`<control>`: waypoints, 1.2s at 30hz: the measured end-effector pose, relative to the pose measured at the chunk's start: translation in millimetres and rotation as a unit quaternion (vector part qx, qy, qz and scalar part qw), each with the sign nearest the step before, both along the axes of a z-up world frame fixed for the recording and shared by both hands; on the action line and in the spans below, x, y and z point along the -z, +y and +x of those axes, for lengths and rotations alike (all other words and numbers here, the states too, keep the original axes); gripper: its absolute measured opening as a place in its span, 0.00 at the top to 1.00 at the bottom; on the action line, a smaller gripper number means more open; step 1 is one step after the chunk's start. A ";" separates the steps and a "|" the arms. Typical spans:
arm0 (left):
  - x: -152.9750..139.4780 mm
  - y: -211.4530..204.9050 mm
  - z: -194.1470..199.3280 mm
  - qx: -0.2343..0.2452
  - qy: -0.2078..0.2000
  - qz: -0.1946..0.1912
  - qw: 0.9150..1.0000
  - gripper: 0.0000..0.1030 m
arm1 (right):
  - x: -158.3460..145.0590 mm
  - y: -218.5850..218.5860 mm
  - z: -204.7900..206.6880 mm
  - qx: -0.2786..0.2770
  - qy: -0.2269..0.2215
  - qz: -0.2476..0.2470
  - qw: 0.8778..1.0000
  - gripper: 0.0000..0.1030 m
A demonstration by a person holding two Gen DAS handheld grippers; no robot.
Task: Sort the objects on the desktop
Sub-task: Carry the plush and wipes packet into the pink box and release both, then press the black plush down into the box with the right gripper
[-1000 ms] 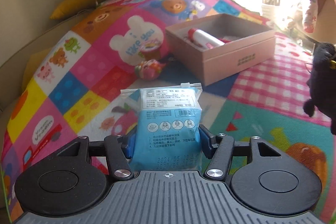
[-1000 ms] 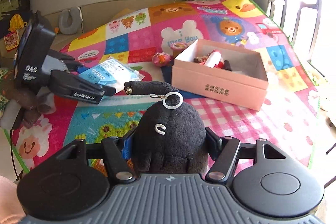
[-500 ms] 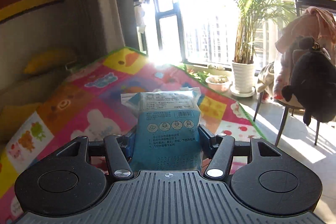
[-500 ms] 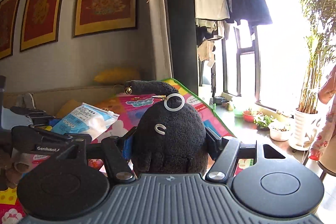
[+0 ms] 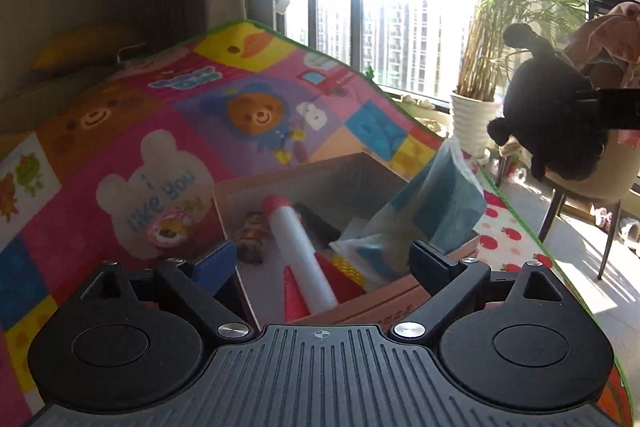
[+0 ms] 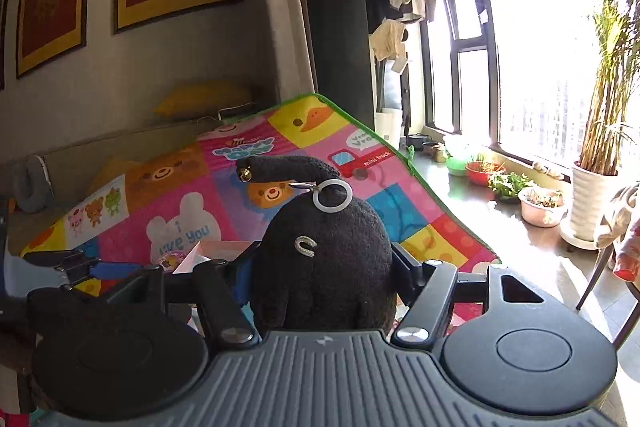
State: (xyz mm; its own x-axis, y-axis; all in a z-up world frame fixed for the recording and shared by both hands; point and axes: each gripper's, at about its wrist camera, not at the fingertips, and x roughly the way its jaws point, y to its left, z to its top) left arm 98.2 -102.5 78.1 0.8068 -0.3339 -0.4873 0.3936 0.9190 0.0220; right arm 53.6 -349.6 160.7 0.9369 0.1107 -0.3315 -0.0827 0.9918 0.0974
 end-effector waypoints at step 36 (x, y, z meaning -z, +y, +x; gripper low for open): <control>51.3 103.2 -30.4 -0.088 0.052 -0.078 0.992 0.00 | 28.3 101.8 152.5 -0.028 0.160 -0.040 0.986 0.67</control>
State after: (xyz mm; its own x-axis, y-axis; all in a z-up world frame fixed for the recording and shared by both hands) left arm 67.8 0.7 26.8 0.8079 -0.2700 -0.5237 0.2193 0.9628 -0.1581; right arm 206.1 -247.9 132.4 0.7762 0.1206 -0.6188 -0.1146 0.9922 0.0495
